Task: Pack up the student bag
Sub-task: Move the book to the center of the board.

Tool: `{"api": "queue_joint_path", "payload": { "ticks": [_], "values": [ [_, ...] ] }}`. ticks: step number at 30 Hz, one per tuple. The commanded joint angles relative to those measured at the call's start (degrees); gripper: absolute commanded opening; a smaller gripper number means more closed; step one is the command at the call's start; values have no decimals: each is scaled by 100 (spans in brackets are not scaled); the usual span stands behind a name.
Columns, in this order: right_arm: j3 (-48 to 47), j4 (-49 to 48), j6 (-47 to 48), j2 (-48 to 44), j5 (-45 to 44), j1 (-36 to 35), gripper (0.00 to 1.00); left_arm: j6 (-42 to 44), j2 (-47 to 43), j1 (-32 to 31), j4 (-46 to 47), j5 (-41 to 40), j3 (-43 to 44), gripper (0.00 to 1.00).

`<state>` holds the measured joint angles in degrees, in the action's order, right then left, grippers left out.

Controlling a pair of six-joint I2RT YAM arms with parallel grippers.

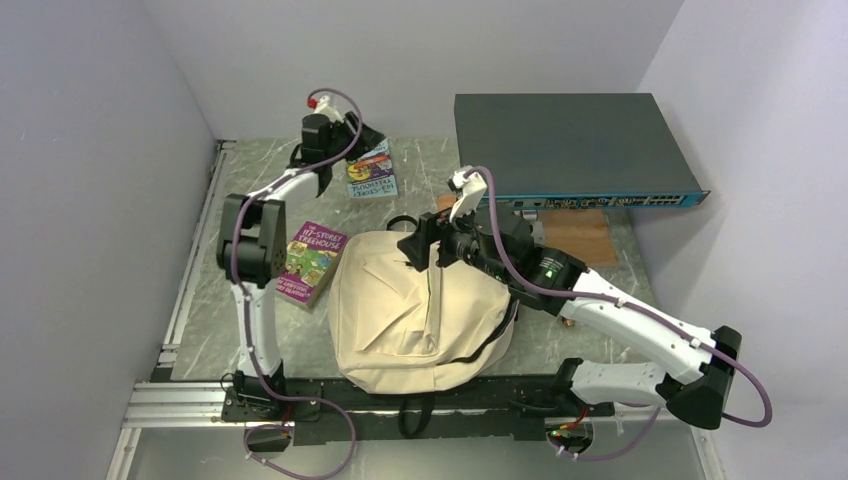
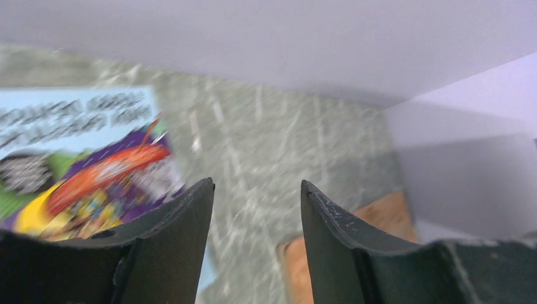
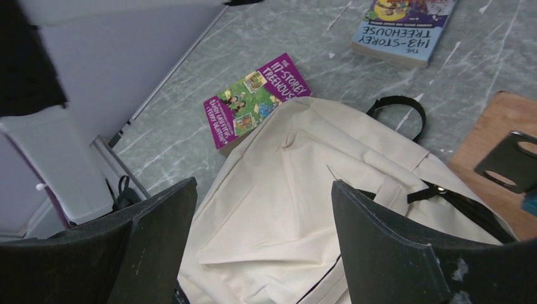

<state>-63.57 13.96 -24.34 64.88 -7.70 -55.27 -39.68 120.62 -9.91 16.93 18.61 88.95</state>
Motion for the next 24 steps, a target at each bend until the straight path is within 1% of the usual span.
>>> {"api": "queue_joint_path", "payload": {
  "ticks": [1, 3, 5, 7, 9, 11, 12, 15, 16, 20, 22, 24],
  "values": [
    [-62, 42, 152, -205, -302, 16, 81, -1280, 1276, -228, 1319, 499, 1120, 58],
    [-47, 49, 149, -241, -342, 25, 81, -1548, 1934, -378, 1234, 491, 1816, 59],
    [3, 32, 121, -290, -350, 25, 81, -1680, 2364, -502, 981, 407, 2454, 60],
    [55, 13, 99, -332, -349, 26, 81, -1758, 2655, -609, 806, 294, 2827, 61],
    [89, -6, 75, -352, -356, 33, 81, -1773, 2745, -678, 426, 34, 2961, 61],
    [106, -24, 62, -362, -342, 33, 81, -1848, 2680, -692, 277, -182, 2733, 62],
    [112, -36, 54, -362, -327, 33, 81, -1842, 2626, -688, 12, -326, 2630, 62],
    [149, -96, 18, -379, -273, 33, 81, -1489, 2466, -639, -1690, -788, 2721, 62],
    [167, -115, 5, -388, -253, 33, 81, -1463, 2356, -541, -1986, -863, 2631, 62],
    [207, -161, -24, -397, -215, 36, 81, -1701, 1757, -92, -2444, -874, 1591, 61],
    [229, -201, -39, -395, -198, 39, 81, -1554, 1395, 134, -2516, -1040, 1056, 61],
    [232, -232, -52, -385, -159, 44, 81, -1189, 1022, 335, -2711, -1285, 548, 62]
  ]
}}
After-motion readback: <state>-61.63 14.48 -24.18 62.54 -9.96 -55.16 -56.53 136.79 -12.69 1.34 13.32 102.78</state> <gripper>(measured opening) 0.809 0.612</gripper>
